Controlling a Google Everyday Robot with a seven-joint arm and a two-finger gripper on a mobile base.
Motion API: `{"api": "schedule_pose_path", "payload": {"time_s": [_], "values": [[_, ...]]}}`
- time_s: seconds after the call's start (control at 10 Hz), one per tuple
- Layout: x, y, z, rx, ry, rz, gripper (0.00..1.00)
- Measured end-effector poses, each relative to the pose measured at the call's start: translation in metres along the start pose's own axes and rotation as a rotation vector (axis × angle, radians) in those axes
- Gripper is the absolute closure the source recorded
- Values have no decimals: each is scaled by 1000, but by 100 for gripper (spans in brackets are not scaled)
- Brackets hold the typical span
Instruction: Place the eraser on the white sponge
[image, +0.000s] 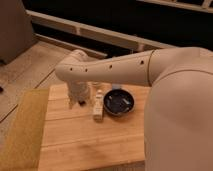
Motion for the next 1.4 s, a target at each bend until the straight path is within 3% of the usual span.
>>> {"api": "schedule_pose_path", "payload": {"time_s": [0.2,0.4,0.7,1.0,1.4], "values": [[-18,10,-13,-4,-89,-131,35],[-23,4,-12,-22,-122,-174,35],[-18,-30,25,-52,-66,-170,35],[-21,-49,70,-75,38,-192,35],[-22,-50,73,-76,49,-193,35]]}}
